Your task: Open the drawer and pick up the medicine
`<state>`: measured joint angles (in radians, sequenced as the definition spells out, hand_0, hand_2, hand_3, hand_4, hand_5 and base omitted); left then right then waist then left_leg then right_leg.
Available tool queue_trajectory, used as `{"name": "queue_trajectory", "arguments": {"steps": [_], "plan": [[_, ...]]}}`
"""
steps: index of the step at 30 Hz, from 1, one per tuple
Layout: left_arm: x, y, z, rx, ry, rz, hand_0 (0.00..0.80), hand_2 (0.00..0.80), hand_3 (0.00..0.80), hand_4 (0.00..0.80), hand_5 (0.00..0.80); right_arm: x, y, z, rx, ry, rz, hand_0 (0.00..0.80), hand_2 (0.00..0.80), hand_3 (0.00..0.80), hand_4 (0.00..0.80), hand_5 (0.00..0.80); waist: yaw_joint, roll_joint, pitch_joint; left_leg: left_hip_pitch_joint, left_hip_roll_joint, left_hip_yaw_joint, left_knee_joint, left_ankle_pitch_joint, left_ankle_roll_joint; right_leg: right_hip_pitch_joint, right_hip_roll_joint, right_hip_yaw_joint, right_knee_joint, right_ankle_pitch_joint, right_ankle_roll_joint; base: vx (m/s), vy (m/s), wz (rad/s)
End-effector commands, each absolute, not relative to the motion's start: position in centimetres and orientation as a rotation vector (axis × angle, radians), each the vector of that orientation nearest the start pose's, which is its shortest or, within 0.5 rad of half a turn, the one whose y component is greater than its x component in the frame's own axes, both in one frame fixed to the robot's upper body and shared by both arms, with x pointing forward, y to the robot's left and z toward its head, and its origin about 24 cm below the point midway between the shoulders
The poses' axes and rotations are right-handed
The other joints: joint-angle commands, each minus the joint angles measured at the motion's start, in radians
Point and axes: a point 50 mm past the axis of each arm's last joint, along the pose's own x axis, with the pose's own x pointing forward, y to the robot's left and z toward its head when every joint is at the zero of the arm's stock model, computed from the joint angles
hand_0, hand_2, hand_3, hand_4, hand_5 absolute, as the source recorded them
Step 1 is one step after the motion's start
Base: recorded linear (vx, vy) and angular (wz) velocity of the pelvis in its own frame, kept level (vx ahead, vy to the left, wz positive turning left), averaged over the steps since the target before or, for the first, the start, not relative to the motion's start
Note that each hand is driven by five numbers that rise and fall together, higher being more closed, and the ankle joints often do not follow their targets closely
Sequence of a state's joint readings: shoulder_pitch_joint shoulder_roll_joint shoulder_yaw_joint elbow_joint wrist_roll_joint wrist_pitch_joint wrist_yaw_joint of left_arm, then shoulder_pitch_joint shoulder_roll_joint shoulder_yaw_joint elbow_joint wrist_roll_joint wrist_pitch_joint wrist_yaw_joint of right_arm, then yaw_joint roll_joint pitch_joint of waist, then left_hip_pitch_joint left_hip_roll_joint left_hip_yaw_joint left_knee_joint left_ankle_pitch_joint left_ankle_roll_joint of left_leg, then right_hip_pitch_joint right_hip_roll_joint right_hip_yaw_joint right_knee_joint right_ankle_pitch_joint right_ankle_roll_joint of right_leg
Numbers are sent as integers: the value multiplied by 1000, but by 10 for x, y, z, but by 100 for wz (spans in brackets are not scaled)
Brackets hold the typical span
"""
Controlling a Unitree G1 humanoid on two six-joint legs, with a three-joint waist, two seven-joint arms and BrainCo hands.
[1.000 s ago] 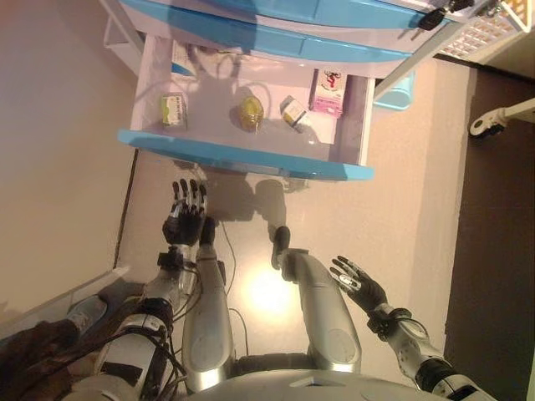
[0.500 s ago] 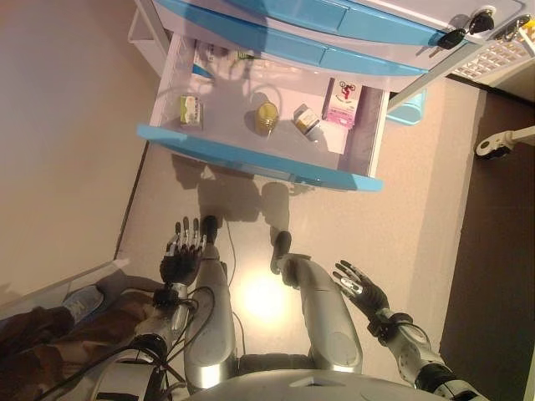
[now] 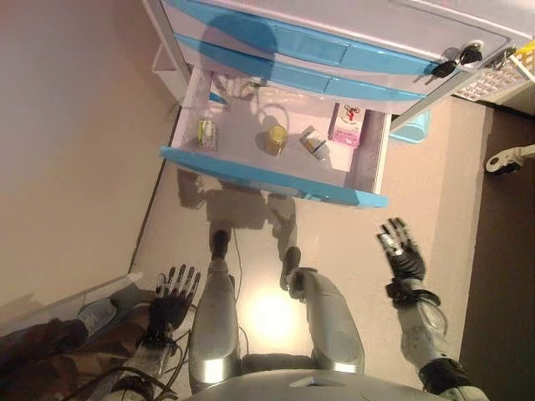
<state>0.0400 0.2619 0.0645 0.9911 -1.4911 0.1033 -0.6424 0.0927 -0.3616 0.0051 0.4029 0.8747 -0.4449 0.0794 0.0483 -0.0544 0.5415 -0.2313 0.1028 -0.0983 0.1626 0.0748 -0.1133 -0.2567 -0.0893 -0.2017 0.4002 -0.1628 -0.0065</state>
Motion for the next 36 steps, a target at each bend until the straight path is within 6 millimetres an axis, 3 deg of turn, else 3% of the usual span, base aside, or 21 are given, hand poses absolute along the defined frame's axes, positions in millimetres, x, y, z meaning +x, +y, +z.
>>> {"name": "queue_trajectory", "arguments": {"steps": [1,8,11,15,18,28,36], "plan": [[110,256,-123,-1225,360,351,0,0,0,0,0,203,-292,39,153,-260,-343,0,0,0,0,0,-21,-30,-118,1,-53,42,36,-98,66,71,-24,20,-187,124,104,47,60,-9],[90,257,-129,-1184,397,412,0,0,0,0,0,207,-297,118,-272,-536,-343,0,0,0,0,0,-19,-24,-158,32,-52,60,10,-110,70,106,-39,31,-235,135,123,54,66,-6],[88,258,-129,-1177,398,415,0,0,0,0,0,208,-293,136,-367,-597,-325,0,0,0,0,0,-16,-25,-163,35,-50,62,10,-114,70,112,-41,32,-241,136,126,11,11,-1],[93,261,-127,-1150,398,421,0,0,0,0,0,215,-273,181,-540,-720,-185,0,0,0,0,0,1,-34,-166,31,-47,60,13,-125,68,124,-43,30,-257,137,131,0,0,0],[101,263,-125,-1122,397,412,0,0,0,0,0,223,-256,199,-610,-766,-78,0,0,0,0,0,16,-41,-161,22,-46,55,18,-127,66,126,-44,26,-261,139,131,-10,-16,3],[119,271,-118,-1048,385,388,0,0,0,0,0,244,-210,221,-856,-832,149,0,0,0,0,0,58,-48,-135,-15,-55,32,33,-124,65,118,-48,6,-264,145,127,-24,-11,10],[133,274,-112,-1000,381,358,0,0,0,0,0,258,-189,218,-977,-791,256,0,0,0,0,0,83,-49,-115,-42,-64,21,50,-124,67,107,-50,-6,-258,147,123,-19,-8,9]]}}
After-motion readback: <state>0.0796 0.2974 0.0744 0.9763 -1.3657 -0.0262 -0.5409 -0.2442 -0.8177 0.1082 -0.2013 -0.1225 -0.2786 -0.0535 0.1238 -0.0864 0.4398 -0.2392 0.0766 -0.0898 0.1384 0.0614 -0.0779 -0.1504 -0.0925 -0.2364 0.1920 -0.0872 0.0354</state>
